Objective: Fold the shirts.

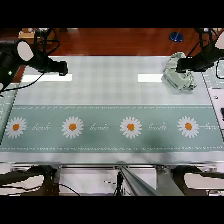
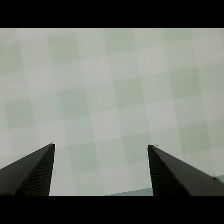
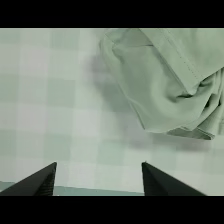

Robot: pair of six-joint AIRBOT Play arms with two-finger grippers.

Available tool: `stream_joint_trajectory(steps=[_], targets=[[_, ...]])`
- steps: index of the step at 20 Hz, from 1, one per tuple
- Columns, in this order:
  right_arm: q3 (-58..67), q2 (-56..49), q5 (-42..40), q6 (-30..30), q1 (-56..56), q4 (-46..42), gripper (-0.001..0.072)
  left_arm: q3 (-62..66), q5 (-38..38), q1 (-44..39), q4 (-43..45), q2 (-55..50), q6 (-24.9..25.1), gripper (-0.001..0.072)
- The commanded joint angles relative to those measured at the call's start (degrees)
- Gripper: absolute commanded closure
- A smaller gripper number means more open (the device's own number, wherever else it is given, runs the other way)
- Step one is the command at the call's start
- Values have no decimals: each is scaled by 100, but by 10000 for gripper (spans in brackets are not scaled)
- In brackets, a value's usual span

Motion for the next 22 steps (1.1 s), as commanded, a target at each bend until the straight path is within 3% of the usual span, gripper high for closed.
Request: stream_joint_trajectory(steps=[1, 9, 13, 16, 19, 22], targets=[[7, 2, 2, 0, 4, 0, 106, 0, 0, 0, 0, -31, 0, -4], [7, 4, -1840, 2, 4, 4, 106, 0, 2, 0, -13, -168, 0, -4], [7, 2, -2249, -2, 9, 9, 110, 0, 9, 0, -79, -289, -2, -4], [7, 0, -2527, 68, -4, -634, 115, 0, 2, -2, -79, -426, 0, -4], [7, -127, -2573, 767, -72, -1926, 117, 15, 101, 13, -15, -417, 2, -4], [7, -431, -2555, 789, -343, -1845, 111, 323, 81, 11, 4, -415, 2, -4]])
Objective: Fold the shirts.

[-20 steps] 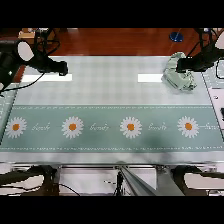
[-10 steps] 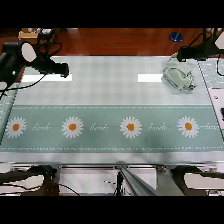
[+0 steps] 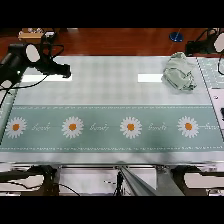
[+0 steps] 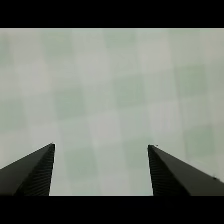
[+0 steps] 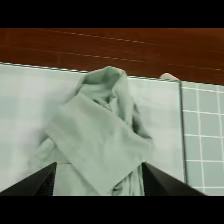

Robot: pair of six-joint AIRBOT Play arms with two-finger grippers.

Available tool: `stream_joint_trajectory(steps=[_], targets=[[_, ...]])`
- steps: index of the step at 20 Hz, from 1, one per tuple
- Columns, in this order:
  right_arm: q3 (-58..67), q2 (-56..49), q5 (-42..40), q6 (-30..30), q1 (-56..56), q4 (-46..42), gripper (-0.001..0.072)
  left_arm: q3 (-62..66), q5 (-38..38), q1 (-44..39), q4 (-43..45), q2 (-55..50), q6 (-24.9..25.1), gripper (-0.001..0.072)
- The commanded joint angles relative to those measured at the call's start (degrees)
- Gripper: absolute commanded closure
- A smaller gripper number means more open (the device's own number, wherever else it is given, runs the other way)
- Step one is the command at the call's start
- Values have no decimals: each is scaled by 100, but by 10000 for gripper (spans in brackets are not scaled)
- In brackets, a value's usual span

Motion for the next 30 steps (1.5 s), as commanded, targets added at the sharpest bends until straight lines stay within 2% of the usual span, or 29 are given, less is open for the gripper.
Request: stream_joint_trajectory(steps=[1, 6, 11, 13, 14, 16, 17, 22, 30], targets=[[7, -337, -55, 254, -280, -201, 108, 313, 17, -4, 44, -2, 4, -4], [7, -1099, -59, 293, -879, 1272, 109, 741, -76, -9, 22, 109, 2, -4], [7, -1810, -118, 291, -1010, 1663, 110, 780, -155, -11, -24, 197, 0, -4], [7, -2044, -236, 286, -990, 2057, 139, 782, -227, -11, -24, 214, 2, -4], [7, -2142, -306, 284, -970, 2315, 210, 782, -227, -11, -24, 214, 2, -3], [9, -2216, -457, 157, -968, 2833, 558, 785, -225, -9, -20, 214, 4, -3], [15, -2175, -520, 83, -968, 3091, 680, 815, -236, -9, -20, 216, 4, -3], [20, -855, -575, -787, -975, 3281, 677, 1370, -376, -11, -22, 481, 2, -3], [20, 2693, -494, -872, -973, 3764, 677, 2553, -903, -321, -22, 2031, 0, -3]])
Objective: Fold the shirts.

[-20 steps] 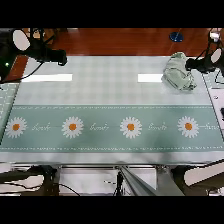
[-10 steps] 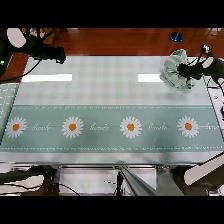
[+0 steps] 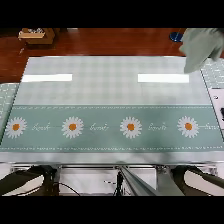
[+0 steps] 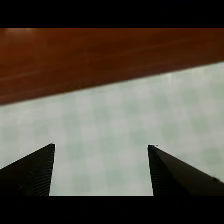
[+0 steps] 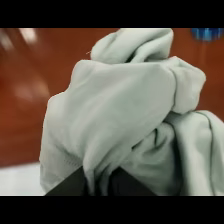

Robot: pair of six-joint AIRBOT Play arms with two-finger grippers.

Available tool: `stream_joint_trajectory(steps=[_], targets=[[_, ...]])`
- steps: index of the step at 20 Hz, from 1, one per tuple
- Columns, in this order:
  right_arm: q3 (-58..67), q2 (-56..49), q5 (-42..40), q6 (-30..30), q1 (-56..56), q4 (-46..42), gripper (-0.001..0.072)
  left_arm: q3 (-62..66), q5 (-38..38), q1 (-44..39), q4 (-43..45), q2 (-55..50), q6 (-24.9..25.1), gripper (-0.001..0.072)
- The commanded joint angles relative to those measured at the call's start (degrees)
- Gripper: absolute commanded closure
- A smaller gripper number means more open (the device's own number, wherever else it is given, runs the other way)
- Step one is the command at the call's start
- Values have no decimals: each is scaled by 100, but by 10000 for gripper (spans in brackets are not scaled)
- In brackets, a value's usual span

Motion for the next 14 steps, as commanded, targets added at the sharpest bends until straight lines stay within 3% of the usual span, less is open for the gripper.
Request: stream_joint_trajectory(steps=[1, 4, 7, 10, 14], targets=[[4, 1462, 96, -66, 0, 411, 677, 302, -275, -214, 0, 826, -2, -3], [4, 2181, 844, -66, 0, 892, 677, 299, -846, -435, -7, 1403, -26, -3], [-13, 2188, 2214, -153, 317, 1349, 677, 289, -1687, -496, -173, 1613, -26, -3], [-15, 1626, 3036, -138, 1508, 898, 677, 201, -2341, -496, -350, 1567, -63, -2], [-15, 393, 3040, 72, 3421, 208, 677, -111, -2468, -496, -494, 1569, -157, -3]])
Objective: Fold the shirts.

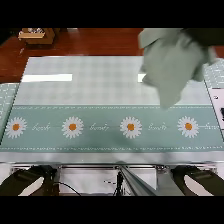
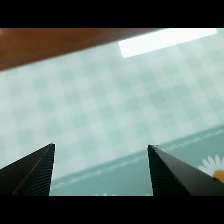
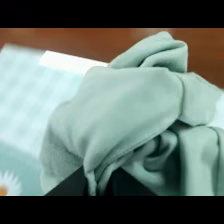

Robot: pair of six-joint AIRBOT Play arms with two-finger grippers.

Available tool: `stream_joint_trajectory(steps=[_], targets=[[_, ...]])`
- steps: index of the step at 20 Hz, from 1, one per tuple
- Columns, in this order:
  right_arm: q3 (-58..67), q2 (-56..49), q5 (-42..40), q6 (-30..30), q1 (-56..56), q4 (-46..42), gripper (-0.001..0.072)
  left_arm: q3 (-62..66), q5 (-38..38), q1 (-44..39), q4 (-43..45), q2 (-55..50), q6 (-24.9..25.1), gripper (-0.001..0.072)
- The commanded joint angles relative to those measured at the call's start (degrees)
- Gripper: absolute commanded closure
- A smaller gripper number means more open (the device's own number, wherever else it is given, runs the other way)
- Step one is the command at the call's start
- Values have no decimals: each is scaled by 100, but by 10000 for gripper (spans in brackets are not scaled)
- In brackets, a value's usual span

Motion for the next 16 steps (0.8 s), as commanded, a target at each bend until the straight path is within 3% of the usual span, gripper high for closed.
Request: stream_joint_trajectory(steps=[1, 7, 8, 9, 10, 14, 16], targets=[[-2, -1016, 332, 249, 1541, -546, 677, -273, -293, -7, -122, 24, -46, -2], [-2, -2708, 326, 732, 3097, -1941, 673, -1261, -310, -7, -125, 26, -44, -2], [-2, -2826, 319, 804, 3110, -2055, 605, -1467, -310, -7, -125, 26, -42, -2], [-2, -2861, 306, 800, 3093, -2055, 455, -1663, -308, -7, -125, 26, -39, -2], [0, -2835, 293, 798, 3034, -2065, 361, -1875, -302, -7, -125, 26, -37, -3], [0, -2218, 332, 774, 2490, -2505, 178, -2669, -111, -7, -149, 26, 181, -3], [0, -1821, 490, 704, 1941, -2704, 169, -3077, 122, -7, -262, 26, 313, -3]])
